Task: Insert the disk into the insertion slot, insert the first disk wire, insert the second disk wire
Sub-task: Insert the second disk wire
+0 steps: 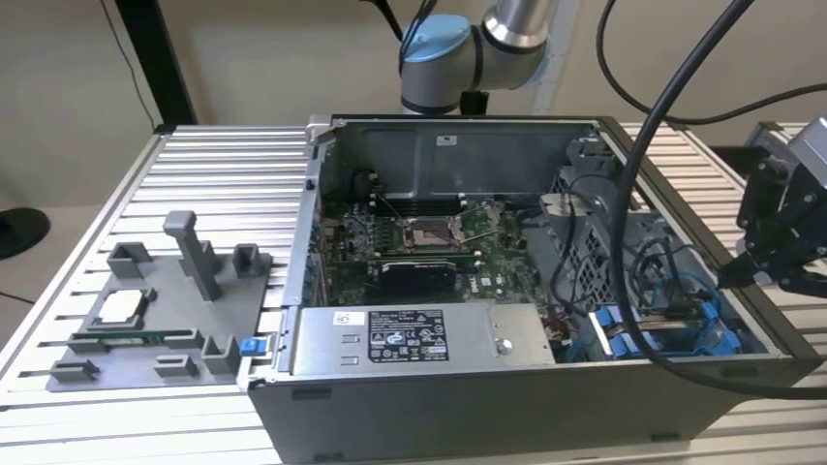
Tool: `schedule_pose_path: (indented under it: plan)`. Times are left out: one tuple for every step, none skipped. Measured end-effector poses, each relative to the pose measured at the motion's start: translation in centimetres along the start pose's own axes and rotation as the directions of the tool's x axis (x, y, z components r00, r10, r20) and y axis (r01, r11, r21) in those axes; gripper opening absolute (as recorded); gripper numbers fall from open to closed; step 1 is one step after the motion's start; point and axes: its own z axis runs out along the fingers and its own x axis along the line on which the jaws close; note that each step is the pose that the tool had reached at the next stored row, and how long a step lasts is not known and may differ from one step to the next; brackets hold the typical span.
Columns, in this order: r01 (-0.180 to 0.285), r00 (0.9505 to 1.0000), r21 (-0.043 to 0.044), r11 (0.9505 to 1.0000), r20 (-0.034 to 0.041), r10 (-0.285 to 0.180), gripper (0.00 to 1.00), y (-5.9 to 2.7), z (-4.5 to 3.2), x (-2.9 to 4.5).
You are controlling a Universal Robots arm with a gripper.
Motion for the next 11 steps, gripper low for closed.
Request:
schedule_pose_path:
  plan:
    - [0.001, 1.0, 0.0, 1.0, 0.0006, -0.001, 0.0, 0.01, -0.04, 0.14]
    - [0.001, 1.0, -0.0002, 1.0, 0.0009, -0.001, 0.0, 0.01, -0.04, 0.21]
    - [0.002, 1.0, -0.0003, 1.0, 0.0007, -0.002, 0.0, 0.02, -0.06, 0.26]
    - [0.002, 1.0, -0.0003, 1.0, 0.0007, -0.002, 0.0, 0.02, -0.06, 0.29]
    - [0.002, 1.0, -0.0004, 1.0, 0.0008, -0.002, 0.0, 0.02, -0.05, 0.29]
    - [0.002, 1.0, -0.0004, 1.0, 0.0008, -0.002, 1.0, 0.02, -0.03, 0.29]
    - [0.002, 1.0, -0.0002, 1.0, 0.0008, -0.002, 1.0, 0.02, 0.02, 0.31]
    - [0.002, 1.0, 0.0004, 1.0, 0.0007, -0.002, 1.0, 0.01, 0.09, 0.33]
    - [0.003, 1.0, 0.0011, 1.0, 0.0008, -0.003, 1.0, 0.0, 0.19, 0.35]
    - [0.003, 1.0, 0.0017, 1.0, 0.0013, -0.003, 1.0, 0.0, 0.31, 0.38]
    - [0.003, 1.0, 0.0027, 1.0, 0.0016, -0.003, 1.0, -0.01, 0.42, 0.41]
